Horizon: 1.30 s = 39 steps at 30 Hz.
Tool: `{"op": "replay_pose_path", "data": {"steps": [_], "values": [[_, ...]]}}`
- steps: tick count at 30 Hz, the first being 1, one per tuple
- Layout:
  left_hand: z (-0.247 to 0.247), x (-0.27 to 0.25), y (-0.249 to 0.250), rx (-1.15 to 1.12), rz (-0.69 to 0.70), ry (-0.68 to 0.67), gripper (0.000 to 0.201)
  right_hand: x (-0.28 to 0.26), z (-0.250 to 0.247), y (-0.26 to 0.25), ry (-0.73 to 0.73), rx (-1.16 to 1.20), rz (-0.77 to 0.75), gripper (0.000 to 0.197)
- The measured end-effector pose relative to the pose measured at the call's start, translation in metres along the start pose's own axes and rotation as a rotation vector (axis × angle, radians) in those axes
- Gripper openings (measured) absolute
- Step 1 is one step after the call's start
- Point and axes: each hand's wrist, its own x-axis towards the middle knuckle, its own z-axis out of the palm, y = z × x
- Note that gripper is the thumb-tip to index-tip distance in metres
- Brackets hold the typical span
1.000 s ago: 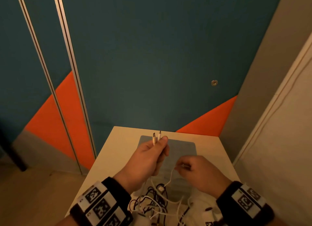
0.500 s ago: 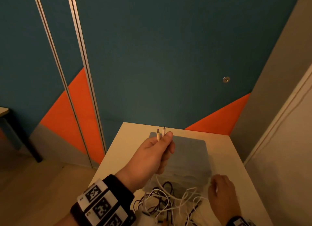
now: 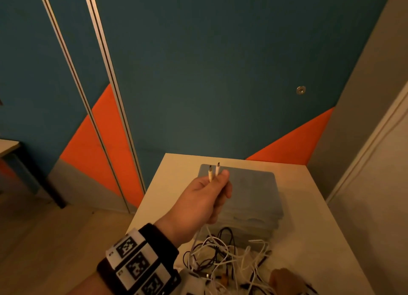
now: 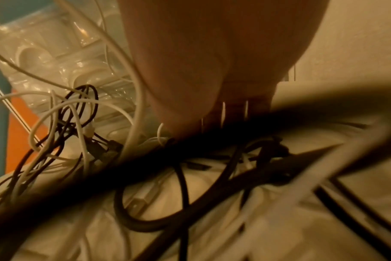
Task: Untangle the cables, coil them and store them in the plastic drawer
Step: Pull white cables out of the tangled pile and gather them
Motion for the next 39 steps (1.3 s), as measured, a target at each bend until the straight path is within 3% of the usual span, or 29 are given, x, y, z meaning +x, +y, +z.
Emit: {"op": "replay_pose_path", "data": {"steps": [2,4,7,11,18,22,27,30,32,35,39], "values": [[0.000,0.001,-0.002,0.001,0.002,0.003,0.044,-0.029,-0.017,-0.002,0.101,-0.048,-0.058,0.030],[0.000,0.004,-0.004,-0.008,-0.001,0.023,0.045,-0.049,-0.040,-0.004,0.159,0.023,-0.012,0.014],[0.003,0.006,-0.007,-0.013,-0.008,0.030,0.046,-0.059,-0.049,0.002,0.186,0.387,0.011,0.015],[0.012,0.007,-0.012,0.007,-0.025,0.001,0.046,-0.065,-0.068,0.011,0.365,0.708,-0.078,0.006],[0.030,0.015,-0.026,0.029,-0.082,-0.040,0.043,-0.095,-0.120,0.009,0.573,0.925,-0.232,0.020],[0.040,0.020,-0.036,0.007,-0.121,-0.045,0.042,-0.124,-0.151,-0.013,0.668,1.108,-0.417,0.019],[0.056,0.027,-0.045,0.014,-0.201,-0.055,0.051,-0.152,-0.164,-0.043,0.533,1.092,-0.668,0.015],[0.061,0.029,-0.042,0.049,-0.176,-0.063,0.050,-0.158,-0.155,-0.052,0.361,0.949,-0.711,0.022],[0.062,0.029,-0.040,0.134,-0.136,-0.072,0.040,-0.158,-0.152,-0.052,0.312,0.957,-0.697,0.026],[0.060,0.027,-0.043,0.174,-0.110,-0.082,0.024,-0.159,-0.157,-0.048,0.260,1.150,-0.630,0.024],[0.059,0.023,-0.054,0.217,-0.100,-0.116,0.029,-0.150,-0.180,-0.051,0.170,1.595,-0.449,0.040]]}}
